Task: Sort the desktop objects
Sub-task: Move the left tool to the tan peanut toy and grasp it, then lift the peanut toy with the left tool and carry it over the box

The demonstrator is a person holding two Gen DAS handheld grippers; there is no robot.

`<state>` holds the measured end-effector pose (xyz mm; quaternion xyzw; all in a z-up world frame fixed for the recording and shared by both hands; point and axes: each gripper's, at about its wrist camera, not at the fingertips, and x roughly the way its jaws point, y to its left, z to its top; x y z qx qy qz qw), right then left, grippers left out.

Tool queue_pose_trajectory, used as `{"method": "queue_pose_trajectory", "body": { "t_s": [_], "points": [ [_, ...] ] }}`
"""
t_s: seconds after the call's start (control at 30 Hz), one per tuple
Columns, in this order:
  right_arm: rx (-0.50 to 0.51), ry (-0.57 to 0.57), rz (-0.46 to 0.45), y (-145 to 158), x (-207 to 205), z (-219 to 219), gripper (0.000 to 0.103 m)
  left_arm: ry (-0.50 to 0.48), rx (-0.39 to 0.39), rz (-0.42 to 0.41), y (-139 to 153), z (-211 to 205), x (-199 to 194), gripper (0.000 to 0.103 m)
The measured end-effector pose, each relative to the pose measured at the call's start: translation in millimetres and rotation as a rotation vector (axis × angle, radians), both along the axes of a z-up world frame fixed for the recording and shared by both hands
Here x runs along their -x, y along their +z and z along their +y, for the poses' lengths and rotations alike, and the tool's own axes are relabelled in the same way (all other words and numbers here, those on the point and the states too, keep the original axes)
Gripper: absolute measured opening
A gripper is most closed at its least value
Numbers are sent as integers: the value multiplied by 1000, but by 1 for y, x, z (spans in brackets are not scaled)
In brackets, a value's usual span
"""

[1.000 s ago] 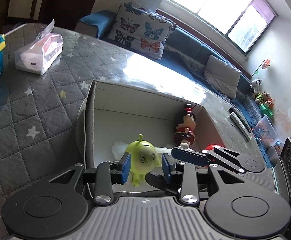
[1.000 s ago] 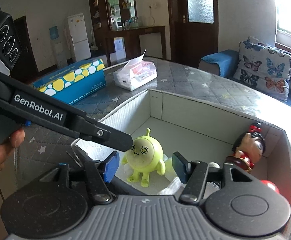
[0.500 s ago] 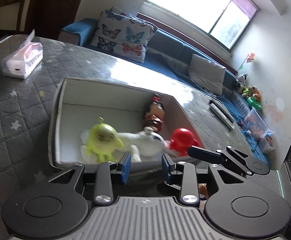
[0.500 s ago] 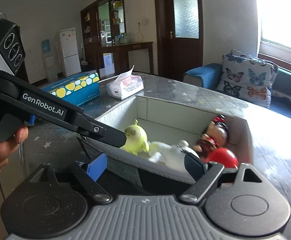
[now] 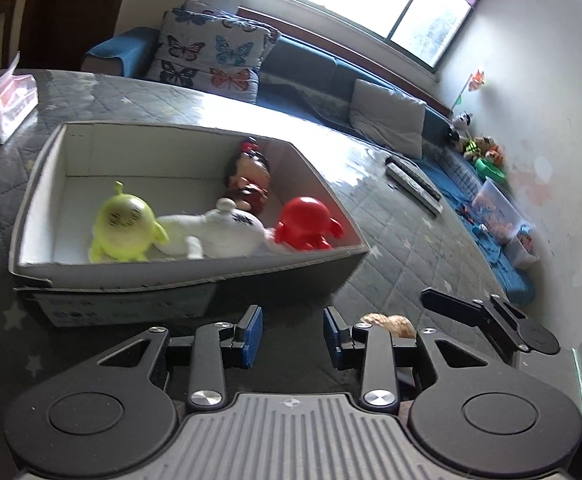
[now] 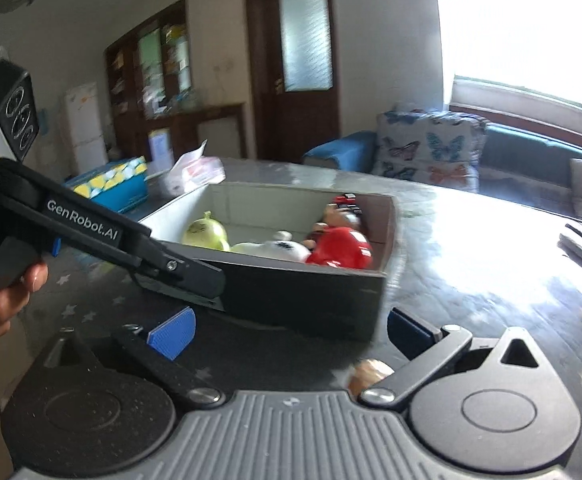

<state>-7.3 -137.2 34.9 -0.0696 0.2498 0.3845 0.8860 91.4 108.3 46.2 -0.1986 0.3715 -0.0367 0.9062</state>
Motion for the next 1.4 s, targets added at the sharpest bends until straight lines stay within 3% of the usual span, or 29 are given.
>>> {"method": "queue_pose_trajectory", "body": {
  "t_s": [0.13, 0.43, 1.07, 1.4],
  "points": [
    [47, -38, 36, -10, 8, -22, 103, -31, -5, 6, -6, -14, -2, 36],
    [12, -162, 107, -26, 11, -61, 103, -97, -8, 41, -19, -50, -16, 36],
    [40, -177, 171, -53, -14, -51, 103, -117, 33, 72, -33, -72, -53, 36],
    [18, -198, 180, -54, -27, -35, 103, -127, 108, 97, -37, -70, -69, 36]
  ]
}}
